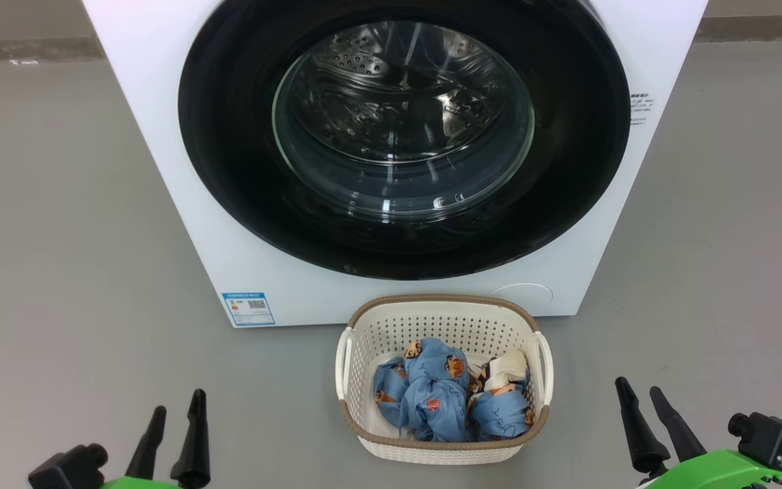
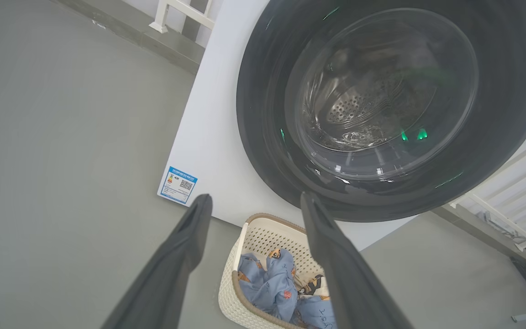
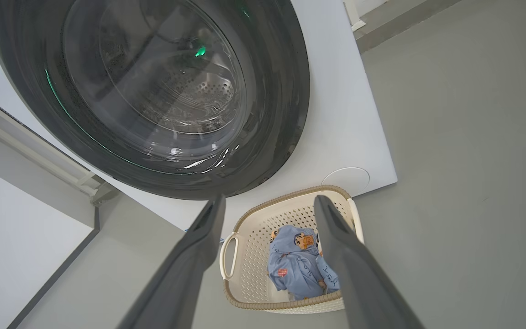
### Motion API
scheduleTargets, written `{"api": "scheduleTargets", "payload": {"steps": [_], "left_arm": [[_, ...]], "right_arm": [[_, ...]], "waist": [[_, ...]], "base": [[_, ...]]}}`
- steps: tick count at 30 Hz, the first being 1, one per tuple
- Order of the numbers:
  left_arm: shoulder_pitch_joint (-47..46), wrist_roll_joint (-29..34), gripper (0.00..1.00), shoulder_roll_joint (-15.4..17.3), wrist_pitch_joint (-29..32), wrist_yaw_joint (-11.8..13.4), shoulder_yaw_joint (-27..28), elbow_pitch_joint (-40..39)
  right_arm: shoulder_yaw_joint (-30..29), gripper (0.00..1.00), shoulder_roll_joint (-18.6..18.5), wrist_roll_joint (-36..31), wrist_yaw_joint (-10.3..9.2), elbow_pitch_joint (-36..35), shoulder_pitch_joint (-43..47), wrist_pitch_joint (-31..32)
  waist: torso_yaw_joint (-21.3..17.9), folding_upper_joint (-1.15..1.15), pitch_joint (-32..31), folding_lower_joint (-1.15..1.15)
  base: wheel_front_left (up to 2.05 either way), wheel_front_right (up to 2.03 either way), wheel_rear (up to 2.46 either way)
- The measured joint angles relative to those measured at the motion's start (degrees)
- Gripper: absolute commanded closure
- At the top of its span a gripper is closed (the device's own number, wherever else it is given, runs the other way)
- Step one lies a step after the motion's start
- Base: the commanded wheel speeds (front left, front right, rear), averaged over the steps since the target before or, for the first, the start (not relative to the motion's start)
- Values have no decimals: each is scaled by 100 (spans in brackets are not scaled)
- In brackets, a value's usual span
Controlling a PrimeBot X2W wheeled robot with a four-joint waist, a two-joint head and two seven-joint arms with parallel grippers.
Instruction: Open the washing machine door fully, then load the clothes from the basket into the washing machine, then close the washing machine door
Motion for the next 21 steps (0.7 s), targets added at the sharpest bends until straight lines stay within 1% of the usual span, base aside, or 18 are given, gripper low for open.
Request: {"api": "scheduleTargets", "payload": {"steps": [21], "left_arm": [[5,1326,0,75,-355,-1,-127,-100]], "right_arm": [[38,0,-100,-1277,0,-70,0,-343]], "waist": [[-37,0,51,0]], "base": [[0,0,0]]}}
